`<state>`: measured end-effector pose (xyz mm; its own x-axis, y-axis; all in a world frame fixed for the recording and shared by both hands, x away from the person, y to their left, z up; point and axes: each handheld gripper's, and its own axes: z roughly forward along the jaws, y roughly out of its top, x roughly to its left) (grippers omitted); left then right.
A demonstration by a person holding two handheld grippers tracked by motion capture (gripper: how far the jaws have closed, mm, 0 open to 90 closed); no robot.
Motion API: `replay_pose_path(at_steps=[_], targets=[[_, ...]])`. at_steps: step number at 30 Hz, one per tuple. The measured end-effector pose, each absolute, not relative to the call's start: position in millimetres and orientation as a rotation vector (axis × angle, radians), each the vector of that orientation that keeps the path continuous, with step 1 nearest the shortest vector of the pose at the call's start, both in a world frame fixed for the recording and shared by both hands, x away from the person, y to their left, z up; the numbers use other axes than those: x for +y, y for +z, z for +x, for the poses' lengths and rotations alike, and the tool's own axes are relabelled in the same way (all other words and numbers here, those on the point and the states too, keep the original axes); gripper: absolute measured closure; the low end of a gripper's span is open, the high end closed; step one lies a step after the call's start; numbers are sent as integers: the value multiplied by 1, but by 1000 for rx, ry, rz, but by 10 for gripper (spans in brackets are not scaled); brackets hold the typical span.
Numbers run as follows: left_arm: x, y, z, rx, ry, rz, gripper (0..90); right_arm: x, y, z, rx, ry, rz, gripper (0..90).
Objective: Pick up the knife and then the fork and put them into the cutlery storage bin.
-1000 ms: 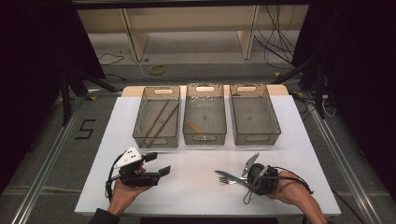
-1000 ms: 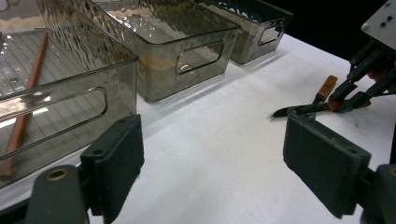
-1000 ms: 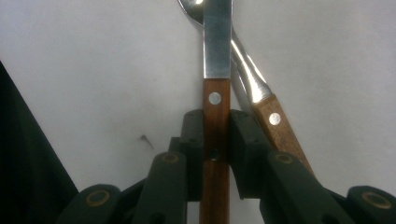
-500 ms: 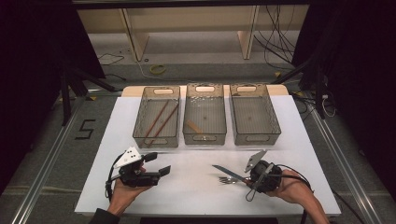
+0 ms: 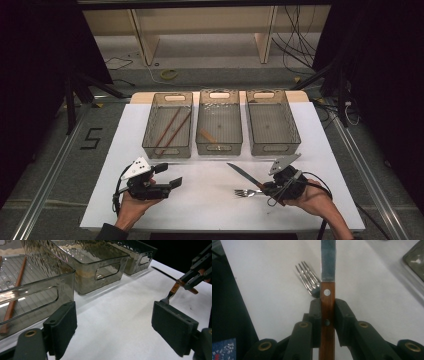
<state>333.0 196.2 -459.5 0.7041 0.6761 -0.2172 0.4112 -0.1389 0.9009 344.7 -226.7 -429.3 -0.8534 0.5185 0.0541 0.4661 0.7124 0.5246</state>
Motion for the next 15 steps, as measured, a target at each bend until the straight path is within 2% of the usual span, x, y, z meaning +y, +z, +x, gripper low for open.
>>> replay_pose_path(at_steps=[15], targets=[[193, -462, 340, 867, 278, 1775, 198, -234, -412, 357, 2688, 1024, 879, 776]])
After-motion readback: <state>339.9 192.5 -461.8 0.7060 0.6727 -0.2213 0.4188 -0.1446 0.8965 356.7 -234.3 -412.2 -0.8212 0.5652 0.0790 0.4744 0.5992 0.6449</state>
